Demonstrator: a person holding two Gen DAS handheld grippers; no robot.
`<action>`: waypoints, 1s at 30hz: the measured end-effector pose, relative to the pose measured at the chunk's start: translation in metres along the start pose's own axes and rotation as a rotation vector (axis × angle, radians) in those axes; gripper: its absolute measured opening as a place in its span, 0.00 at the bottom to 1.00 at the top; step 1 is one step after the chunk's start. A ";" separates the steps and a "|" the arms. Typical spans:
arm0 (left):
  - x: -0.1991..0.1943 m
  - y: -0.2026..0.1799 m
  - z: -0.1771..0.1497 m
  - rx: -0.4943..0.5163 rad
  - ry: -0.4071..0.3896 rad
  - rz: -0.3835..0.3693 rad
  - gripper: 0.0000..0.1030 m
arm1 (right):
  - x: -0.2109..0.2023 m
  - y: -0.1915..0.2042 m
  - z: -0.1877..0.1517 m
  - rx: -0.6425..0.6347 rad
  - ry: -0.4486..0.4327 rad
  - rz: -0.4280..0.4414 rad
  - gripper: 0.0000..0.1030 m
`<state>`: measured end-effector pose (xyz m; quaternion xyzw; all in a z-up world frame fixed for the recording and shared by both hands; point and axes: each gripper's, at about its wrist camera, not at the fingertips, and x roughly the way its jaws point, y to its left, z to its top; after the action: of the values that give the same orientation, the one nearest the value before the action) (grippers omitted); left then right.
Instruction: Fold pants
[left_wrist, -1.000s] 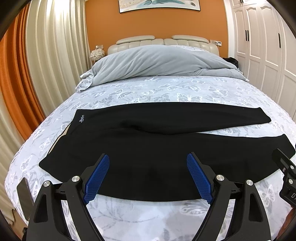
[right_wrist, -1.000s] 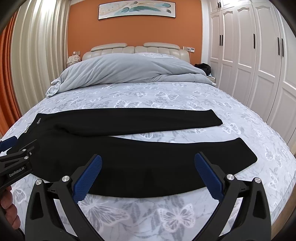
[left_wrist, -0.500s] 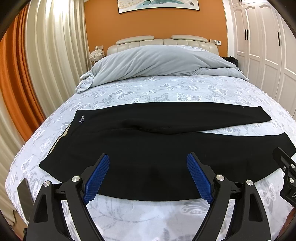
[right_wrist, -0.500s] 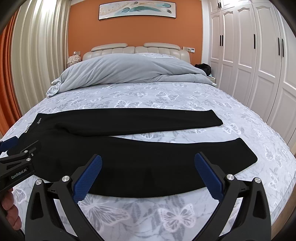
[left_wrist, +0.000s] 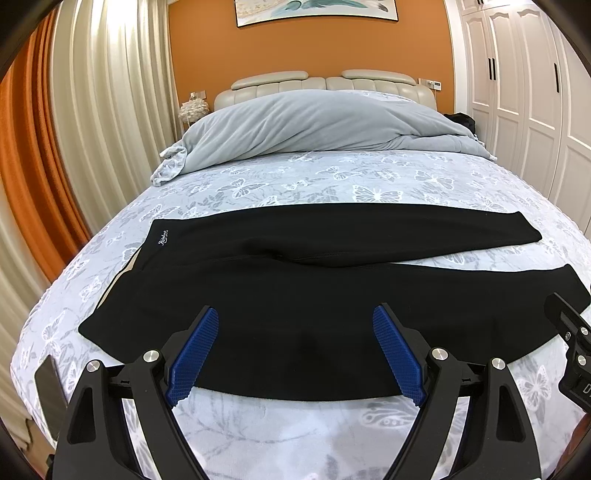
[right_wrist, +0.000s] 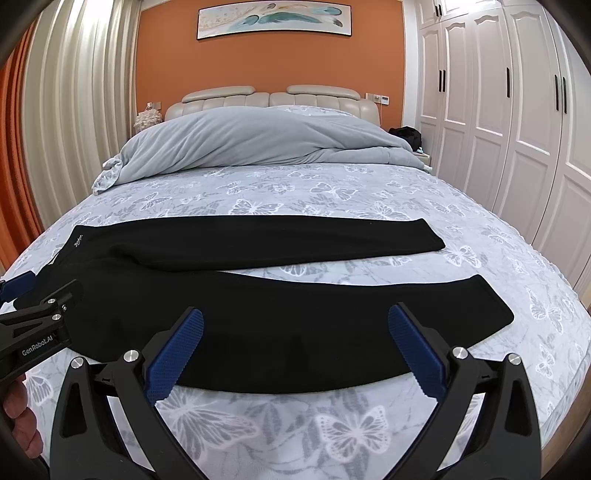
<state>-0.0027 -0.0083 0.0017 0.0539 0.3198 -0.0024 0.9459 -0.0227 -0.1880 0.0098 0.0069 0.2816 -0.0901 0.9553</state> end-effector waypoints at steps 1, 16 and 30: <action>0.000 0.000 0.000 -0.001 0.000 -0.001 0.80 | 0.000 -0.001 0.000 0.001 0.000 0.002 0.95; 0.000 0.000 0.000 -0.001 0.000 0.001 0.80 | 0.000 0.000 0.000 0.001 0.001 0.002 0.95; 0.002 0.000 0.000 -0.004 0.015 -0.015 0.82 | 0.002 0.000 -0.002 0.007 0.011 0.004 0.95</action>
<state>-0.0014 -0.0082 0.0003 0.0497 0.3274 -0.0085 0.9436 -0.0220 -0.1886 0.0072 0.0114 0.2864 -0.0891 0.9539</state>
